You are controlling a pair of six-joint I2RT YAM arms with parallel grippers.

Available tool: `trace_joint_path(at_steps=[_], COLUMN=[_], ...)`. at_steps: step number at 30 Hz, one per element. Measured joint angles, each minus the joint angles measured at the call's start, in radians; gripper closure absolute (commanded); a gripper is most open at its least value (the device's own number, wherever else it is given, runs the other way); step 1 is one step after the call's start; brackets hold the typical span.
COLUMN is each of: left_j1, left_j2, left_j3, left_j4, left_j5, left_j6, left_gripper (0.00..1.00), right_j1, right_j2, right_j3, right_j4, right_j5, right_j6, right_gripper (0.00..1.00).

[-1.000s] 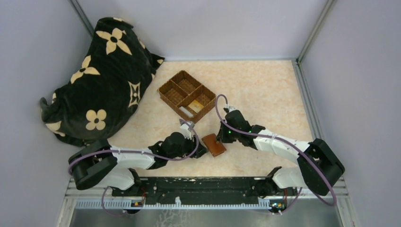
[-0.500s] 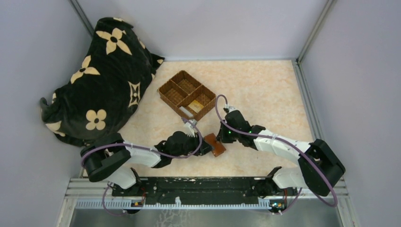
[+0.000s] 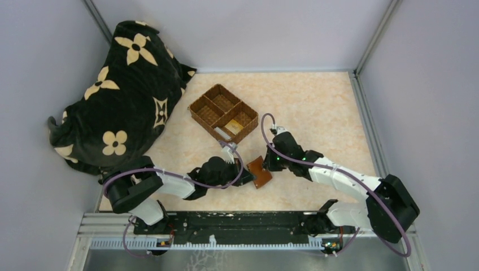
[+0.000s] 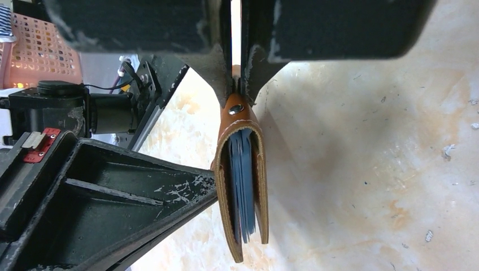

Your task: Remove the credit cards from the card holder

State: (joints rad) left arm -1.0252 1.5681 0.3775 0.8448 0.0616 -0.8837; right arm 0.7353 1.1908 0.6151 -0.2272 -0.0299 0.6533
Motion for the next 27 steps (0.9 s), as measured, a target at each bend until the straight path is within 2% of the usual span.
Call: trace_joint_path(at_steps=[16, 17, 20, 21, 23, 27], left_j1=[0.011, 0.011, 0.011, 0.011, 0.011, 0.011], left_j2=[-0.085, -0.091, -0.109, -0.113, -0.114, -0.111], left_j3=[-0.036, -0.038, -0.038, -0.037, -0.032, -0.013], left_j4=[-0.056, -0.063, -0.085, -0.09, -0.103, -0.122], left_j5=[-0.096, -0.1, -0.103, -0.103, -0.103, -0.101], left_j6=[-0.011, -0.01, -0.005, -0.002, 0.003, 0.008], left_gripper=[1.0, 1.0, 1.0, 1.0, 1.0, 1.0], right_j1=[-0.184, -0.189, -0.187, -0.18, -0.157, -0.067], right_j2=[-0.105, -0.107, -0.108, -0.109, -0.11, -0.09], right_j3=[-0.019, -0.019, -0.019, -0.019, -0.018, 0.001], right_j4=[-0.016, -0.024, -0.035, -0.039, -0.043, -0.053], right_j5=[-0.196, -0.201, -0.204, -0.199, -0.174, -0.126], right_j6=[-0.061, -0.07, -0.089, -0.096, -0.104, -0.108], right_gripper=[1.0, 0.95, 0.54, 0.48, 0.42, 0.41])
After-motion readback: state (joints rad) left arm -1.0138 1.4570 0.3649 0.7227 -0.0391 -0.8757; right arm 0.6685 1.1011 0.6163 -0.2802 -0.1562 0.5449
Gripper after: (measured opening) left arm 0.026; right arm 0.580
